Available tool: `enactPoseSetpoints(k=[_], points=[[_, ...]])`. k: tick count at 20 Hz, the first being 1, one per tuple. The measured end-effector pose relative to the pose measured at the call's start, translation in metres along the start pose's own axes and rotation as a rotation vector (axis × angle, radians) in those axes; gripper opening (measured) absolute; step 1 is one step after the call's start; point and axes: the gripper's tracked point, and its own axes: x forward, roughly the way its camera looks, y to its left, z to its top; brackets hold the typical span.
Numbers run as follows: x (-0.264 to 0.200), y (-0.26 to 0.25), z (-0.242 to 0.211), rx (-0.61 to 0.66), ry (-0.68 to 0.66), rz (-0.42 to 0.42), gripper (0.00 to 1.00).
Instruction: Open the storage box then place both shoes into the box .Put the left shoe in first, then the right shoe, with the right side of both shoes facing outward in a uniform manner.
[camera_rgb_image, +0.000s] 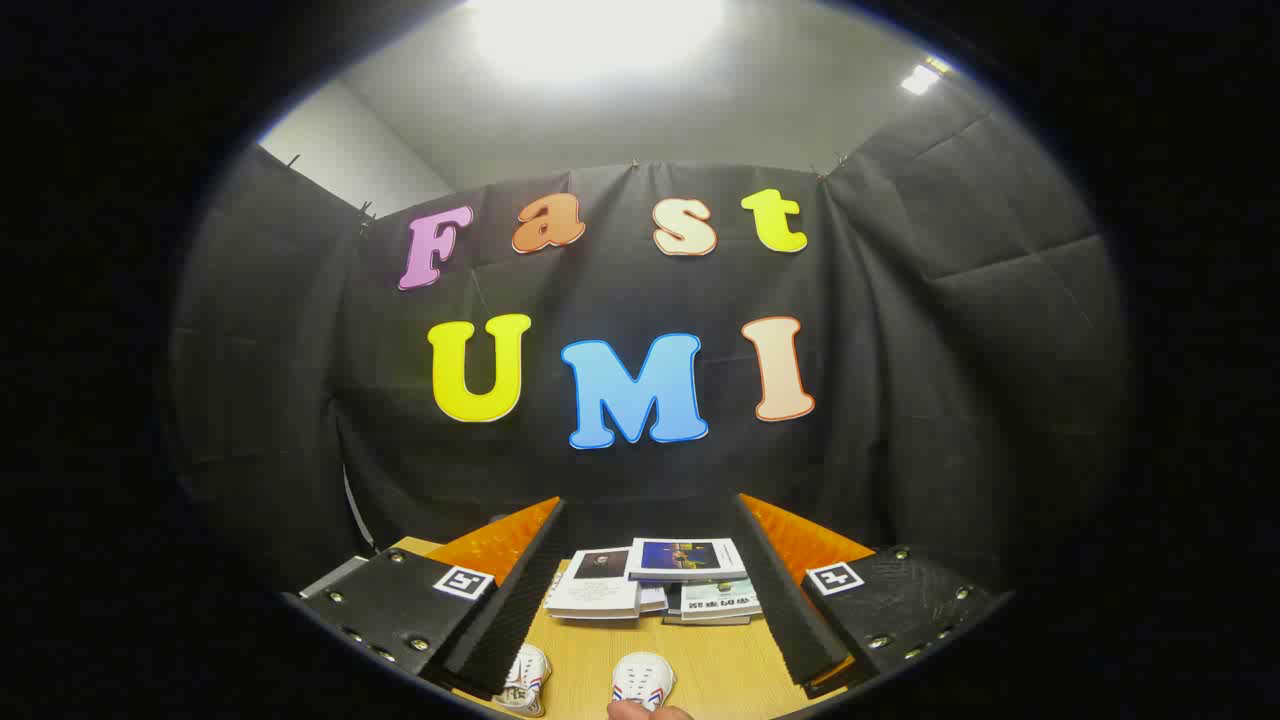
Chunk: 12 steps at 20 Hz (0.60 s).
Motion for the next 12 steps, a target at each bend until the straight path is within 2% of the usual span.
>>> enactPoseSetpoints(k=[12], points=[[0.0027,0.0031,0.0063,-0.007,-0.031,0.005,0.98]])
